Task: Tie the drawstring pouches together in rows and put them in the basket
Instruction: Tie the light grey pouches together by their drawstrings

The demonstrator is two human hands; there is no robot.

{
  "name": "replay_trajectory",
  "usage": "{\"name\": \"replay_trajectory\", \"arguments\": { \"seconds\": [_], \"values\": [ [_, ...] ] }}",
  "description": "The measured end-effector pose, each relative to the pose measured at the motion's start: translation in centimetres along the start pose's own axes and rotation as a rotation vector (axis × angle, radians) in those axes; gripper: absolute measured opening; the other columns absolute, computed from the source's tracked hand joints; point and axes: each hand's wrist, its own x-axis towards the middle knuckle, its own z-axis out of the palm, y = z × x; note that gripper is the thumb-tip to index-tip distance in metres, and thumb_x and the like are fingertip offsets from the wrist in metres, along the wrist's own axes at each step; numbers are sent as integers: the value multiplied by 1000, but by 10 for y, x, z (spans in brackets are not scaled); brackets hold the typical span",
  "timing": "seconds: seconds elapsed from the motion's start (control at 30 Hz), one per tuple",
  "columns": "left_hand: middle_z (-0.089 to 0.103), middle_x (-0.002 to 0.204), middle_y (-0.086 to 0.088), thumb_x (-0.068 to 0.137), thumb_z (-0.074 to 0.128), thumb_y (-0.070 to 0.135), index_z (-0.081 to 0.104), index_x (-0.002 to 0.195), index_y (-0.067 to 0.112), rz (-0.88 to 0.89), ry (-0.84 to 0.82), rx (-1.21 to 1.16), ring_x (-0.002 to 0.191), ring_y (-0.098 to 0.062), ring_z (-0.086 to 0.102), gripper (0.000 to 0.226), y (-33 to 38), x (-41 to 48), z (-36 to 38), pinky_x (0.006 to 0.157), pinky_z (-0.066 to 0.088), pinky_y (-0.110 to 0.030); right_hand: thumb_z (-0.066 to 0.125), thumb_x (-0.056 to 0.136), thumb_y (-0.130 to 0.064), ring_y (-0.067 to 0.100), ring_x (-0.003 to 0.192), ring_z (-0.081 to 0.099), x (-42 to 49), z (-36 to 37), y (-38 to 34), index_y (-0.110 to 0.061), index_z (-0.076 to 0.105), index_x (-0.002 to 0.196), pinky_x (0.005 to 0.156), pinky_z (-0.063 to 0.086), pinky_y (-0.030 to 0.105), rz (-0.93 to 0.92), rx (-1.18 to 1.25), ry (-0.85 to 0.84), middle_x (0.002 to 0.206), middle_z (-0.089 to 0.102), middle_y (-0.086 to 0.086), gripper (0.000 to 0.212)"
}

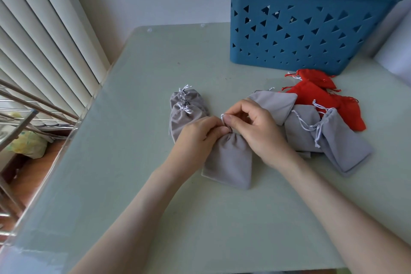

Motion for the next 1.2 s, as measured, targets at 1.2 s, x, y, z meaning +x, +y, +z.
{"name": "replay_trajectory", "arguments": {
  "seconds": [1.2],
  "values": [
    [63, 76, -5, 84, 60, 22, 65, 75, 12, -400, -42, -839, 71, -14, 55, 14, 5, 3, -7, 66, 45, -22, 55, 95, -21, 6, 97, 63, -2, -6, -8, -24, 64, 110, 93, 42, 23, 206, 154, -139, 95, 72, -10, 18]
  ]
}}
